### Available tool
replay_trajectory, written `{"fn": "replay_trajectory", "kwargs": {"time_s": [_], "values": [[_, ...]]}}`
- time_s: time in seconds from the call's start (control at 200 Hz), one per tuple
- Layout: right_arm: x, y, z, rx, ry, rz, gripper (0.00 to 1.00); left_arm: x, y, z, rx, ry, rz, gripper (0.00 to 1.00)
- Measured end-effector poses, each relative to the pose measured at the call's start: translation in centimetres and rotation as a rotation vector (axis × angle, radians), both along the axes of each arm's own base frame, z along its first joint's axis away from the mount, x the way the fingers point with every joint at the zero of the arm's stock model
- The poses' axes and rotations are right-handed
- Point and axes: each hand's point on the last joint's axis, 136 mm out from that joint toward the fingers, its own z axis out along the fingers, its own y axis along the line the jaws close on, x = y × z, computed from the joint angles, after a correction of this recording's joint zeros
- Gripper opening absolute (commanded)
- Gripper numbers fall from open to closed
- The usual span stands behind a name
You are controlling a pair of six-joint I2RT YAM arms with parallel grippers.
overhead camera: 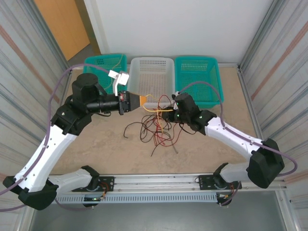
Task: Untangle the cables
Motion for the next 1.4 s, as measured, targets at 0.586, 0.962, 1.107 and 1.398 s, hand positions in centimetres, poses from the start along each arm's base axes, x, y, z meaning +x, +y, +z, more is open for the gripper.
{"fn": "replay_trajectory", "kwargs": {"time_s": [0.586,0.962,1.107,1.398], "values": [[-0.9,-4.3,-8.0,-0.194,0.231,-0.091,0.00,2.9,5.5,5.9,-0.073,-0.106,0.255,0.00],[-1.6,-7.8,-12.0,-0.275,0.377,-0.177,0.00,5.6,12.6,8.0,-0.148,-0.073,0.534,0.00],[-2.3,-7.3,-9.9,-0.271,0.321,-0.154,0.34,6.0,11.7,8.1,-0.186,-0.041,0.477,0.00],[-4.1,-2.0,8.2,-0.104,-0.166,0.029,0.73,6.5,7.4,3.3,-0.175,0.087,0.271,0.00]]}}
